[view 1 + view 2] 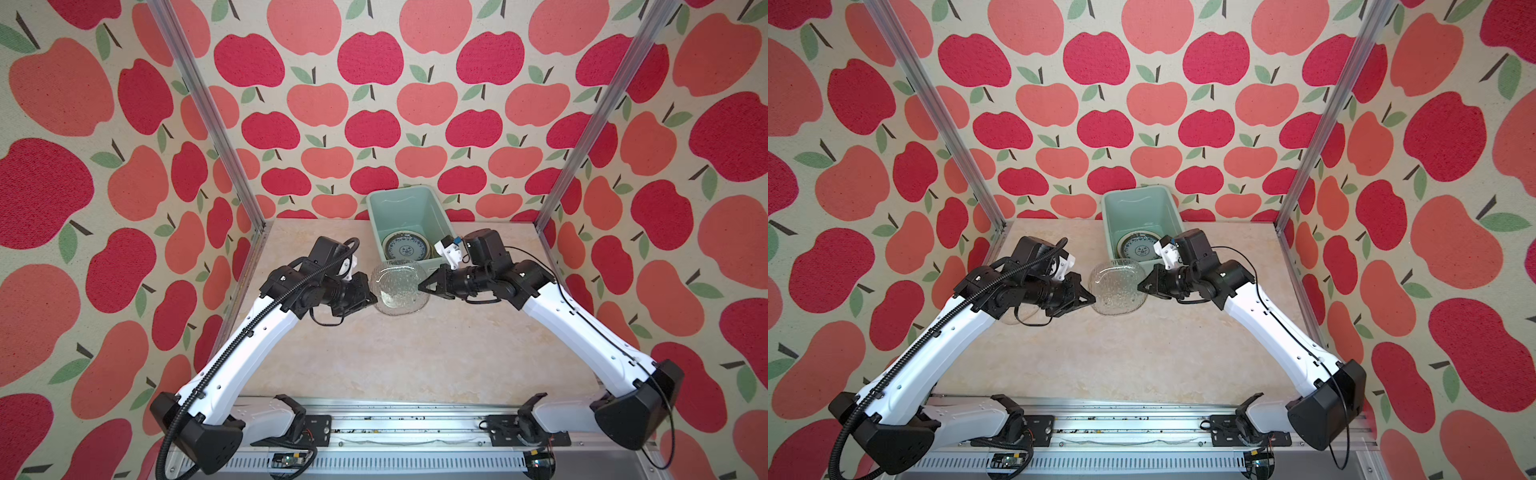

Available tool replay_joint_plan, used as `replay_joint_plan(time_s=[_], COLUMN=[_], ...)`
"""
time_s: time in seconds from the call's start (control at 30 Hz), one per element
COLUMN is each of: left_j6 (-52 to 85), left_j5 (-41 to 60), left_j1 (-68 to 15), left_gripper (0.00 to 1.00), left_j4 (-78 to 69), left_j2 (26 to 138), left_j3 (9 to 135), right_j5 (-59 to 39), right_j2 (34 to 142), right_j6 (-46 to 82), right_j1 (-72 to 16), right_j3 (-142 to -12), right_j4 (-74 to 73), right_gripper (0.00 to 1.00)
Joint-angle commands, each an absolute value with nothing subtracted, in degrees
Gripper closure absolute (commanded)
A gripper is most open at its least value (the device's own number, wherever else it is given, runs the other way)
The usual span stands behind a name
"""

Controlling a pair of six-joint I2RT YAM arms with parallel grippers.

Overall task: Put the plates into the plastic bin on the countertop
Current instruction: 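Hold the glass dish upright with the left gripper while the right grips its rim, then carry the glass dish into the bin with the right gripper while the left releases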

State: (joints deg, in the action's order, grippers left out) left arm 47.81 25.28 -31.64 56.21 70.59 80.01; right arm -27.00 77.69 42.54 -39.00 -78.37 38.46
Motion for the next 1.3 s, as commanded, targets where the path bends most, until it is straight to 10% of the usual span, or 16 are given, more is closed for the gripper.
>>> replay_joint_plan(time_s=[0.0, 0.5, 0.9, 1.27], left_j6=[49.1, 43.7, 33.3, 32.7], left_j5=[24.5, 5.7, 9.6, 9.1], left_j1=[-31.9, -29.8, -19.6, -18.4], left_gripper=[0.92, 0.06, 0.01, 0.01], left_j4=[53.7, 37.2, 29.8, 28.0], left_j2=[70.7, 62.6, 67.9, 72.5], left_j3=[81.6, 76.4, 76.5, 72.3], right_j5=[-25.5, -21.9, -11.7, -5.6], right_j2=[78.5, 93.2, 120.4, 132.4], right_j6=[41.2, 32.1, 22.2, 20.3], right_j1=[-39.3, -28.3, -24.0, -26.3], right_j3=[-81.8, -106.9, -143.5, -148.9], right_j4=[40.7, 55.1, 72.9, 67.7], right_gripper=[0.97, 1.00, 1.00, 1.00])
